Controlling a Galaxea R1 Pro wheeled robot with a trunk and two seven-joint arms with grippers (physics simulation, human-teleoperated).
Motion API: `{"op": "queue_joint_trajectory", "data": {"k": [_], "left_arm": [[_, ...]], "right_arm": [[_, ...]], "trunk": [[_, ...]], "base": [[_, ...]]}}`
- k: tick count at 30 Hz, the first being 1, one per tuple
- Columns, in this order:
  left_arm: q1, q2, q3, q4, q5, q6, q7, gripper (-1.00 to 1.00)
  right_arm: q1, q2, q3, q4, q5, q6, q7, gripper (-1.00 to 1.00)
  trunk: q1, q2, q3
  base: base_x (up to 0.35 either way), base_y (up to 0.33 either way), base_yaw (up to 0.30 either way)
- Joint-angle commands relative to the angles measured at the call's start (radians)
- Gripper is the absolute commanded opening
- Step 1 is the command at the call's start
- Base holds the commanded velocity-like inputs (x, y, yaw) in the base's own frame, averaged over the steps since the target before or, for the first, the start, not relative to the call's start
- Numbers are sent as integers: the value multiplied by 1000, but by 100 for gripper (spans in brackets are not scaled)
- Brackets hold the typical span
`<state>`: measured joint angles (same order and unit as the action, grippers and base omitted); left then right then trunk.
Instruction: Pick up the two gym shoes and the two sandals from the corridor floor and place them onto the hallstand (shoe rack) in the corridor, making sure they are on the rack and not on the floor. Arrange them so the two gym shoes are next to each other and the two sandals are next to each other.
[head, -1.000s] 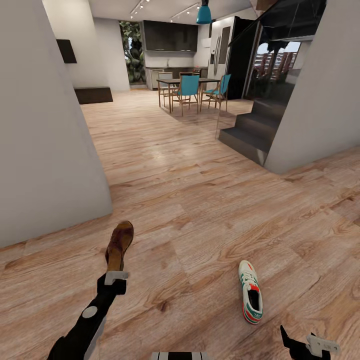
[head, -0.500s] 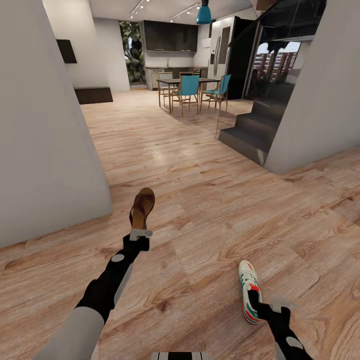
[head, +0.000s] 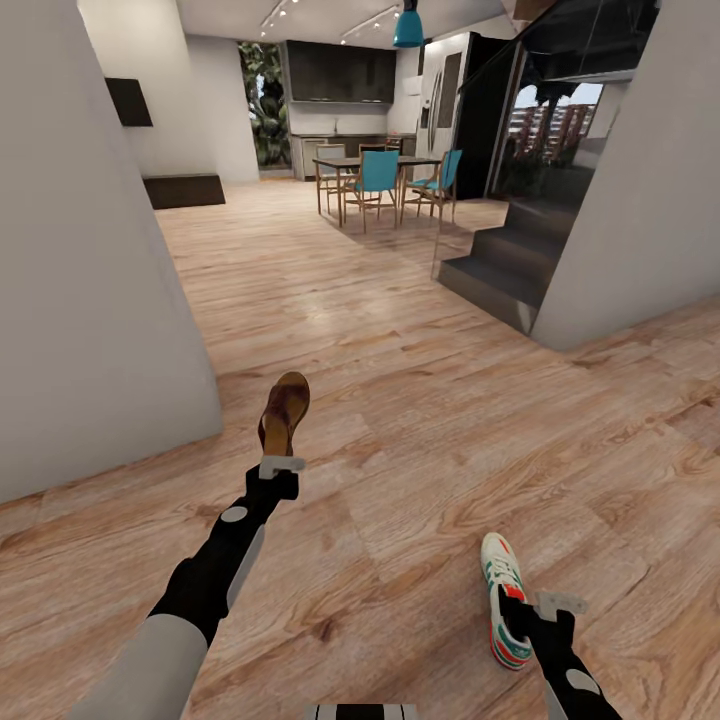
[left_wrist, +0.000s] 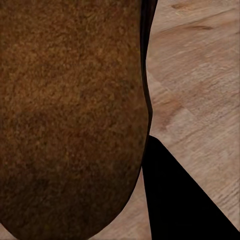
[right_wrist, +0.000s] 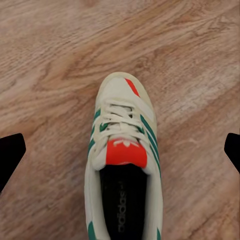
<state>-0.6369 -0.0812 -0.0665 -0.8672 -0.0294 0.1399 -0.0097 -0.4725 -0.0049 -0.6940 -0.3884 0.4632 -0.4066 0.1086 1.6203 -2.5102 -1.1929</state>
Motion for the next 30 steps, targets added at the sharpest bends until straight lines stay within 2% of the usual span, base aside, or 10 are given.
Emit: {"op": "queue_joint_trajectory", "data": {"k": [1, 10, 17, 23, 30], "left_arm": [[1, 0, -1, -3, -7, 5, -3, -100], [3, 1, -4, -55, -7, 12, -4, -100], [-1, -2, -8, -105, -2, 29, -8, -100], [-9, -2, -51, -147, 1, 42, -14, -100], [-11, -2, -62, -232, 2, 118, -17, -100]], "right_arm": [[-1, 0, -9, 0, 2, -4, 8, 100], [0, 0, -10, 0, 3, -4, 8, 100], [0, -1, -12, -2, 2, -4, 7, 100], [0, -1, -12, -1, 2, -4, 7, 100], [0, -1, -12, -2, 2, -4, 6, 100]], "trunk": [[0, 0, -1], [0, 0, -1], [3, -2, -33], [6, -3, -66], [9, -5, -104]], "base": [[52, 0, 0], [10, 0, 0], [0, 0, 0], [0, 0, 0], [0, 0, 0]]}}
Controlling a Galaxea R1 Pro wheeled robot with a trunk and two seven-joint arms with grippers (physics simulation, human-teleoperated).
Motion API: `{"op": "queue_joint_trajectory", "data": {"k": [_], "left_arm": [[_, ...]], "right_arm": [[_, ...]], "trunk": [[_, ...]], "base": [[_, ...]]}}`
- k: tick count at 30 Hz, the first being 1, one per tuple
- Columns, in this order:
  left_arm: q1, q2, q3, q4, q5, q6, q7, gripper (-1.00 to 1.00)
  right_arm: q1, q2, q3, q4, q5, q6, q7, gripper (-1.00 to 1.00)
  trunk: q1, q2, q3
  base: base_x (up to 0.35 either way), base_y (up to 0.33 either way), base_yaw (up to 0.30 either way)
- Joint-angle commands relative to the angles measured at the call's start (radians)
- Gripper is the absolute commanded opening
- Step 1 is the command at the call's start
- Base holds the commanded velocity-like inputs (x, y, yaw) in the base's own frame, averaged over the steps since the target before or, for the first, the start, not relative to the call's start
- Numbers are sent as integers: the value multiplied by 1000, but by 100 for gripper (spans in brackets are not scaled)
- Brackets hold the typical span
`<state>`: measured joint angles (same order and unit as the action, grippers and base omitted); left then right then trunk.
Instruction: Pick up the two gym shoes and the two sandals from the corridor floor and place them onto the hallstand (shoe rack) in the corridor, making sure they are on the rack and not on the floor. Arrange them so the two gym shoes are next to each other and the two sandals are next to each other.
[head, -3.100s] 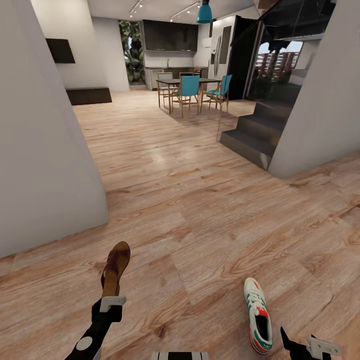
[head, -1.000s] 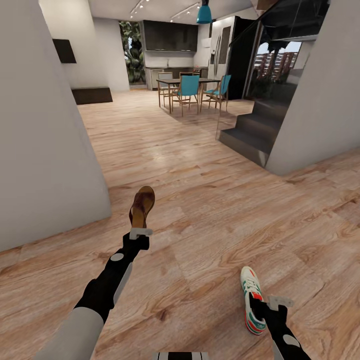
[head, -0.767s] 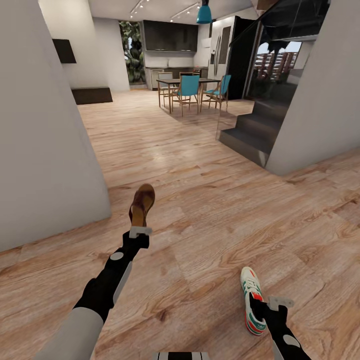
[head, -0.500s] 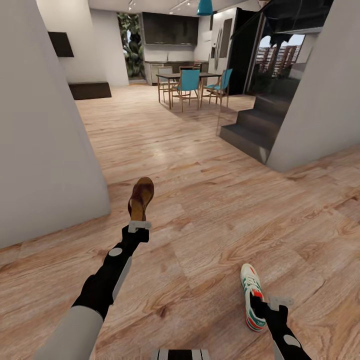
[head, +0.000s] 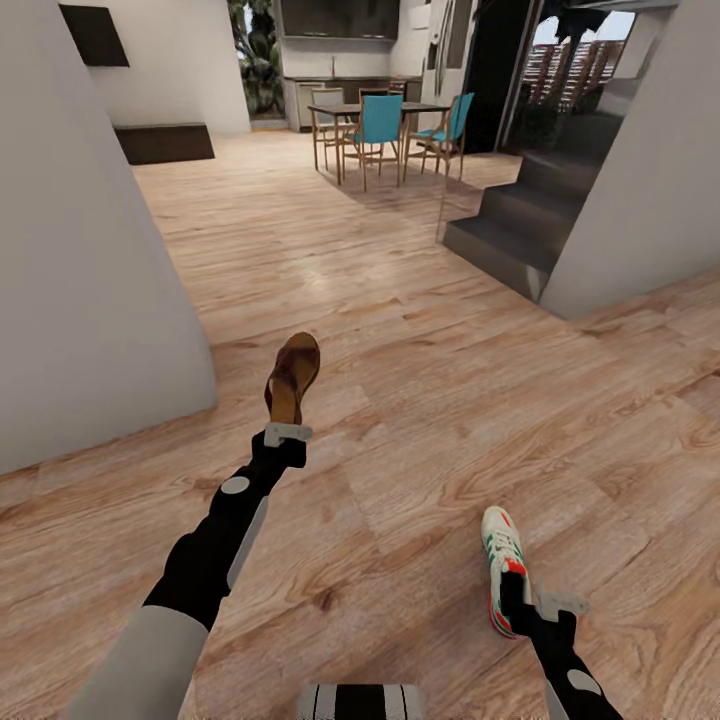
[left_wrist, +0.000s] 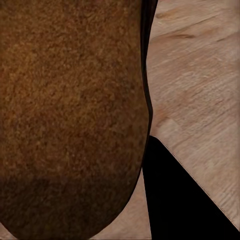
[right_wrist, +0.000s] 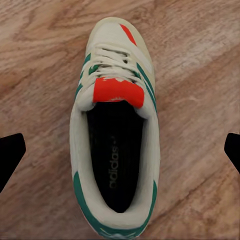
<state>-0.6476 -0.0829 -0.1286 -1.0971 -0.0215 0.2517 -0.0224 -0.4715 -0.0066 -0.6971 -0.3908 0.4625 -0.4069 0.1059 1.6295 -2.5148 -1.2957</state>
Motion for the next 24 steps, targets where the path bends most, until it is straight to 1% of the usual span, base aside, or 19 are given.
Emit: {"op": "queue_joint_trajectory", "data": {"k": [1, 7, 24], "left_arm": [[0, 0, 0, -4, -6, 10, -4, -100], [7, 1, 1, -11, -6, 19, -5, -100], [12, 2, 1, -12, -5, 18, -7, -100]], "right_arm": [[-1, 0, -9, 0, 2, -4, 9, 100], [-1, 1, -9, 0, 2, -4, 9, 100], [-1, 1, -7, 0, 2, -4, 9, 100]], "trunk": [[0, -1, -6], [3, -2, -39], [11, -6, -132]], "base": [[0, 0, 0], [0, 0, 0], [0, 0, 0]]}}
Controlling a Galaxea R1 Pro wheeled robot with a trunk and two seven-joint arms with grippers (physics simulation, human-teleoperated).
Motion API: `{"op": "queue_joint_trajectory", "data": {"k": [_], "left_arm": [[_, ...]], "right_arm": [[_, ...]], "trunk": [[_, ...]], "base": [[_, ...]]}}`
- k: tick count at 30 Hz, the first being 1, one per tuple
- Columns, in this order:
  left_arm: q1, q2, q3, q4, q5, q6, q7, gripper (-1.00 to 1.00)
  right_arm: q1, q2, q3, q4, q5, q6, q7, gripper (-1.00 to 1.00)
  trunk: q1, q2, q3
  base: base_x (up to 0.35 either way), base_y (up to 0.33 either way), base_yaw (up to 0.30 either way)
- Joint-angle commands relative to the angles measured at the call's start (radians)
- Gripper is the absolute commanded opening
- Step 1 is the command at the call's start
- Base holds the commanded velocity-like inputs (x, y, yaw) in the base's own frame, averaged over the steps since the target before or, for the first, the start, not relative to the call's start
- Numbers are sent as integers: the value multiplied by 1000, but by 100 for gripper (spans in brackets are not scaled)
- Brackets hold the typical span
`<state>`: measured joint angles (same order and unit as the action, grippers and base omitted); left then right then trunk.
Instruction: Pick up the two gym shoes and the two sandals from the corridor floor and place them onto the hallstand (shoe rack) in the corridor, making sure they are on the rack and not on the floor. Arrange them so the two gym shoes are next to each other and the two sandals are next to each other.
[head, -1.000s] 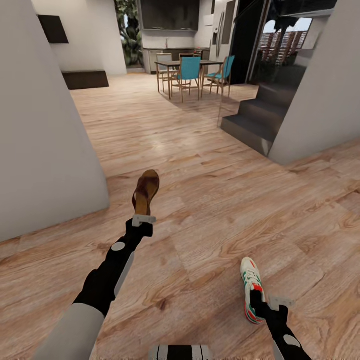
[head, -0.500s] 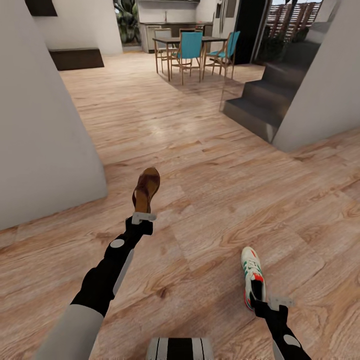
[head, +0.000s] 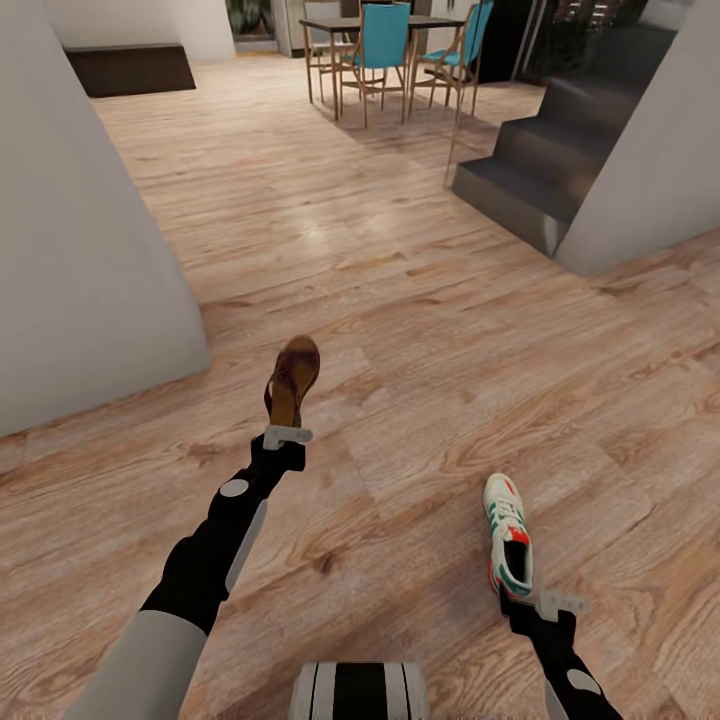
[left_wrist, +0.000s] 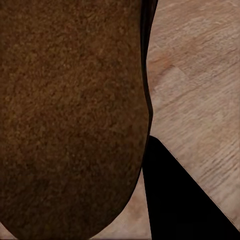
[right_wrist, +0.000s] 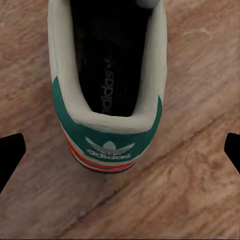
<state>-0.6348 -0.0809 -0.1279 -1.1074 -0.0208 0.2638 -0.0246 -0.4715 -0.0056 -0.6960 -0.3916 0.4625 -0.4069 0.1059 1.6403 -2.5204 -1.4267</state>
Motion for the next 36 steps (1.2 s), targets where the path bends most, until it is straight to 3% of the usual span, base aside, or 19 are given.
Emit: {"op": "queue_joint_trajectory", "data": {"k": [1, 5, 12, 36], "left_arm": [[0, 0, 1, -2, -6, 6, -5, -100], [2, 0, -3, -2, -6, 6, -5, -100], [3, 1, -7, -2, -7, 2, -4, -100], [4, 1, -12, -3, -7, -1, -3, -100]], "right_arm": [[-1, 1, -9, 0, 2, -4, 9, 100], [-1, 1, -8, 0, 2, -4, 9, 100], [-1, 1, -8, 0, 2, -4, 9, 100], [-1, 3, -8, 0, 4, -4, 9, 100]], "trunk": [[0, -1, -6], [2, -1, -28], [2, -1, -37], [2, -1, -40]], "base": [[0, 0, 0], [0, 0, 0], [0, 0, 0], [46, 0, 0]]}}
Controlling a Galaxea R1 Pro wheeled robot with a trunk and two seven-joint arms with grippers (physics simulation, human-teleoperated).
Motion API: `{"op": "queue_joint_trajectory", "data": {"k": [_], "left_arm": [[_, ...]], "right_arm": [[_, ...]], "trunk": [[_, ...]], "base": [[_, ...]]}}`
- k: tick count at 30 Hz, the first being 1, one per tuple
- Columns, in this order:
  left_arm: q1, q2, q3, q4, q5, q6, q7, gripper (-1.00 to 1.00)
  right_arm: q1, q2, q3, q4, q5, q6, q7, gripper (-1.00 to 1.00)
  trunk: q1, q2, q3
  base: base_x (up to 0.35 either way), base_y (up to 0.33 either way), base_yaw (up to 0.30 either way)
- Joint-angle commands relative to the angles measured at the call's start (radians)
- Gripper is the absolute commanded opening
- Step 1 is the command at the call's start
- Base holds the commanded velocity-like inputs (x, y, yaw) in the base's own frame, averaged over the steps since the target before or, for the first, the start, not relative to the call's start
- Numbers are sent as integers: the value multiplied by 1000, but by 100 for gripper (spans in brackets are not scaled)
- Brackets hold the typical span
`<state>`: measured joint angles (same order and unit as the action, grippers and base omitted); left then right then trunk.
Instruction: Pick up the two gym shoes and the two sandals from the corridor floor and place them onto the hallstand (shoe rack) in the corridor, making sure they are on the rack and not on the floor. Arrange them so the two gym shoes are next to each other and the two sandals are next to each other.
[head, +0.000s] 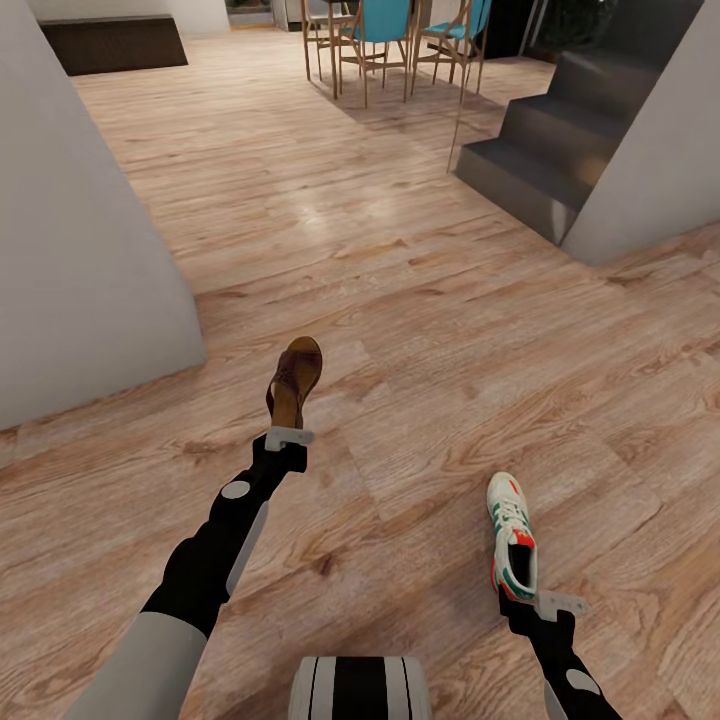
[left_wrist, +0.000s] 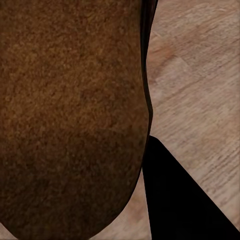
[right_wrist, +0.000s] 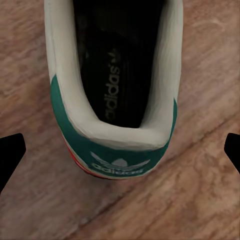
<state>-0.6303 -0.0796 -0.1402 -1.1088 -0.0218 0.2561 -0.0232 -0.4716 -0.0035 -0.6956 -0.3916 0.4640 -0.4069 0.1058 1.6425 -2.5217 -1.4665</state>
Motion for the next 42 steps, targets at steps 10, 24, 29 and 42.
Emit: {"op": "queue_joint_trajectory", "data": {"k": [10, 24, 29, 42], "left_arm": [[0, -1, 1, -1, -6, 7, 0, -100], [0, -2, -34, -21, -6, 8, 6, -100], [0, -2, -37, -23, -6, 9, 2, -100], [0, -2, -37, -25, -6, 9, 6, -100]], "right_arm": [[-1, 0, -9, 0, 2, -4, 9, 100], [-1, 0, -7, 0, 1, -4, 9, 100], [-1, 0, -8, -1, 1, -4, 9, 100], [-1, 0, -9, -3, 1, -4, 9, 100]], "trunk": [[0, 0, -1], [1, -1, -9], [3, -2, -35], [3, -2, -44]], "base": [[69, 0, 0], [13, 0, 0], [0, 0, 0], [12, 0, 0]]}}
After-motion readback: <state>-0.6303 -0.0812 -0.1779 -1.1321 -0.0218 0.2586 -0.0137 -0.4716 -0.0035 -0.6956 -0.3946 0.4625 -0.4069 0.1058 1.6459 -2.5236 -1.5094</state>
